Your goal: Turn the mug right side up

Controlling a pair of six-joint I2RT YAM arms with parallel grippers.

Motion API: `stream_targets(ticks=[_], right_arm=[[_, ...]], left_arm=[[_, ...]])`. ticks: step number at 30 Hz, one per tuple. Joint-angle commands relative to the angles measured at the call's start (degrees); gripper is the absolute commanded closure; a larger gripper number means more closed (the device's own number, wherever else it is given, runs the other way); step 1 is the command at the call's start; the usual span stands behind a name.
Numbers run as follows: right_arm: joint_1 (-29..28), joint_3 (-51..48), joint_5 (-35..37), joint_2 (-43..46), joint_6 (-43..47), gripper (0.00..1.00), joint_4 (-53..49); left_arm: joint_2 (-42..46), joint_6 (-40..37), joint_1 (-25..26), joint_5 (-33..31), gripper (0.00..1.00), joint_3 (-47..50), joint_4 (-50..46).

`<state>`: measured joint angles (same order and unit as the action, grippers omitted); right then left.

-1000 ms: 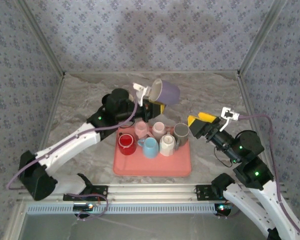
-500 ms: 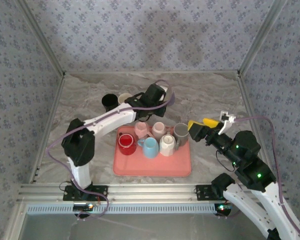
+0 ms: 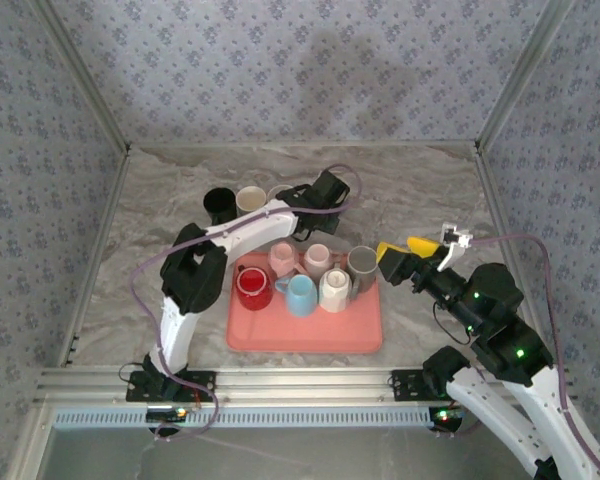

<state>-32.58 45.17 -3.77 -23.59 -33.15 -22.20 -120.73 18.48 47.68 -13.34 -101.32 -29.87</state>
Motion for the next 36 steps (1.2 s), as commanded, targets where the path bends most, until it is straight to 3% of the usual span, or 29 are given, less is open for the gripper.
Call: stream_targets(ticks=[1, 14, 25, 36], right_arm=[[0.2, 0.4, 0.1, 0.8, 1.2, 0.0, -0.8], [0.2, 0.0, 1.3, 2.4, 1.5, 0.0, -2.2], [0.2, 0.3, 1.0, 3.4, 1.8, 0.0, -3.2], [0.2, -0.2, -0.1, 3.4, 1.8, 0.0, -3.4]], left_arm=[[-0.7, 0.6, -0.4, -2.0, 1.0, -4.7, -0.3], [-6.0, 3.4, -1.2, -9.4, 1.0, -8.3, -6.5], [-7.7, 4.7, -1.5, -9.2, 1.0, -8.5, -6.7], [-8.1, 6.4, -2.1, -9.1, 0.84, -8.3, -7.4]])
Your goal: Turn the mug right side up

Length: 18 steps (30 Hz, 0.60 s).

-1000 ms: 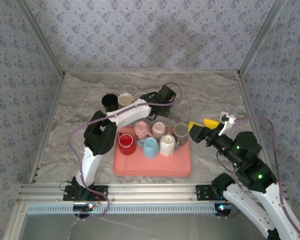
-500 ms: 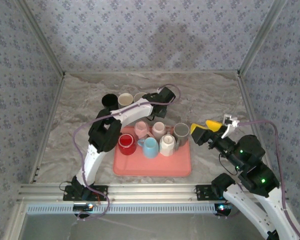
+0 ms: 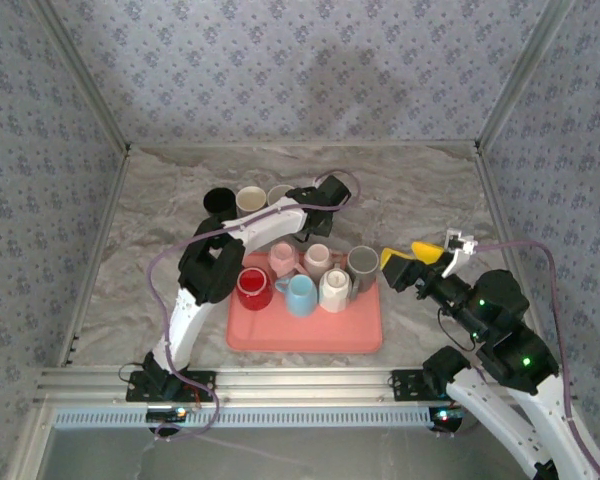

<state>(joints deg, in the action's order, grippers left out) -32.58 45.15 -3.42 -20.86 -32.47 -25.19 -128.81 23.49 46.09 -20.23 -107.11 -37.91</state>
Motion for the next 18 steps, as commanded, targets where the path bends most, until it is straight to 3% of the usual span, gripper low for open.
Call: stream_targets(ticks=[1, 18], right_arm=[[0.2, -0.2, -0.5, 0.6, 1.1, 0.0, -0.4], [0.2, -0.6, -0.7, 0.6, 2.0, 0.0, -0.3]], left_arm=[[0.0, 1.5, -0.5, -2.2, 0.83, -2.5, 0.5], [0.5, 2.4, -0.5, -1.4, 0.74, -2.2, 0.3]])
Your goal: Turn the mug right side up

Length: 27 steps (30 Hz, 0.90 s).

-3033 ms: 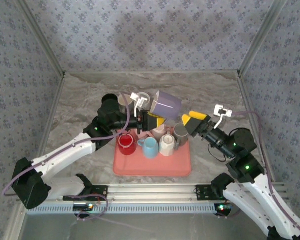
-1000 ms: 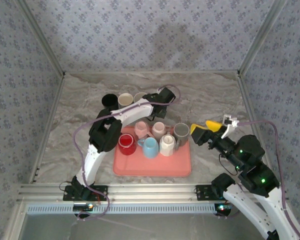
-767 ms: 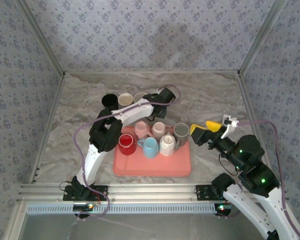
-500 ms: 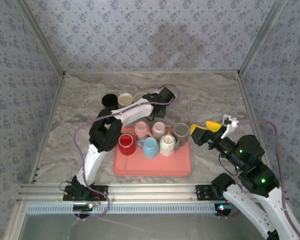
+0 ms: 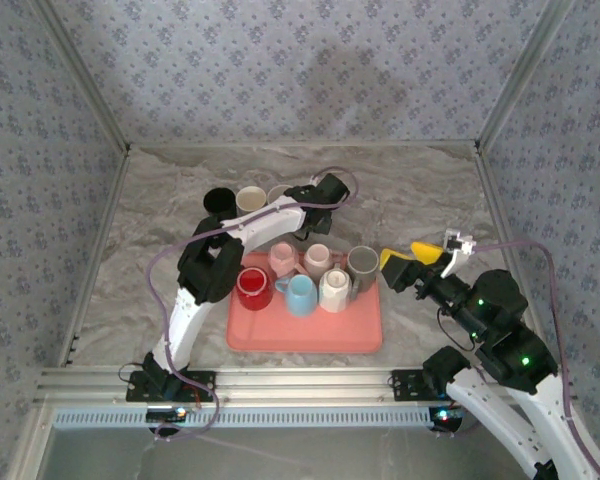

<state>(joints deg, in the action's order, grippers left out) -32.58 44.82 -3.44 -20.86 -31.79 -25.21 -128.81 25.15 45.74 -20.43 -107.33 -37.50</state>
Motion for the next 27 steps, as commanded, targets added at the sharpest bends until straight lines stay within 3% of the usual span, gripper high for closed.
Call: stream_targets(ticks=[1, 15, 27], right_arm=[[0.2, -0.3, -0.7, 0.6, 1.4, 0.0, -0.2], [0.3, -0.1, -0.8, 0.7, 1.9, 0.0, -1.2], [0.3, 1.7, -0.3, 0.1, 4.6, 0.0, -5.0]], left_arm=[[0.6, 0.8, -0.2, -1.2, 0.73, -1.9, -0.1], [5.5, 1.5, 0.2, -2.6, 0.65, 0.9, 0.9], [19.6, 1.0, 1.6, -1.6, 0.63, 8.8, 3.4]])
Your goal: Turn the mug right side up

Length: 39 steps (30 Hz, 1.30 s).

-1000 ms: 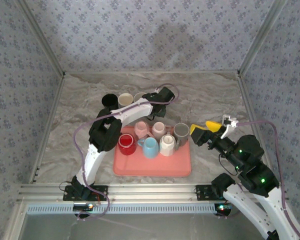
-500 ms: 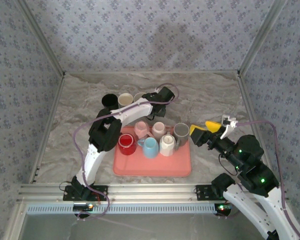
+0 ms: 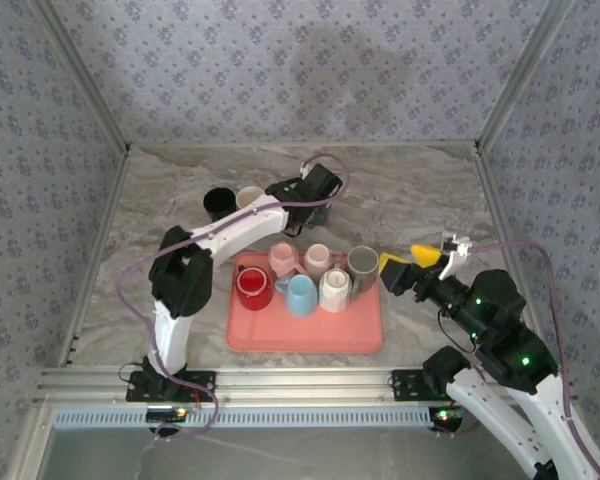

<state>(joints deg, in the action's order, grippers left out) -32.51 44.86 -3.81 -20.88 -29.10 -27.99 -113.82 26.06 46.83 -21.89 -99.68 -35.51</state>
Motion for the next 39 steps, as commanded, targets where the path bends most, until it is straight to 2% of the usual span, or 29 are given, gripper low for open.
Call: stream_targets(ticks=[1, 12, 20, 25, 27, 30, 33, 39], right_arm=[[0.2, 1.8, 0.1, 0.1, 2.1, 0.0, -2.6], [0.4, 6.2, -1.0, -6.6, 2.3, 0.0, -10.9], [1.3, 13.0, -5.8, -19.3, 7.8, 0.0, -19.4], [0.4, 13.7, -4.6, -25.4, 12.3, 0.0, -16.2], [-0.3, 13.2, -7.5, -26.9, 13.7, 0.0, -13.3], [-3.1, 14.9, -9.5, -31.4, 17.3, 0.0, -12.4], [-7.9, 18.2, -8.3, -38.3, 22.0, 0.0, -14.0], [-21.5, 27.6, 4.8, -52.9, 34.4, 0.0, -19.3]], left_arm=[[6.0, 0.0, 0.5, 0.4, 0.63, 2.0, 1.5], [24.8, -4.2, 0.7, 3.6, 0.62, 14.5, 2.6], [43.8, -7.8, 0.7, 3.7, 0.6, 27.7, -0.7], [53.0, -11.0, 0.7, 1.2, 0.59, 32.0, -5.0], [56.2, -12.7, 0.6, -1.2, 0.59, 33.5, -6.3], [61.5, -15.7, 0.6, -4.8, 0.59, 37.9, -4.5], [65.3, -18.3, 0.7, -7.5, 0.58, 41.0, -2.9], [68.5, -16.5, 0.6, -8.5, 0.58, 44.6, 0.5]])
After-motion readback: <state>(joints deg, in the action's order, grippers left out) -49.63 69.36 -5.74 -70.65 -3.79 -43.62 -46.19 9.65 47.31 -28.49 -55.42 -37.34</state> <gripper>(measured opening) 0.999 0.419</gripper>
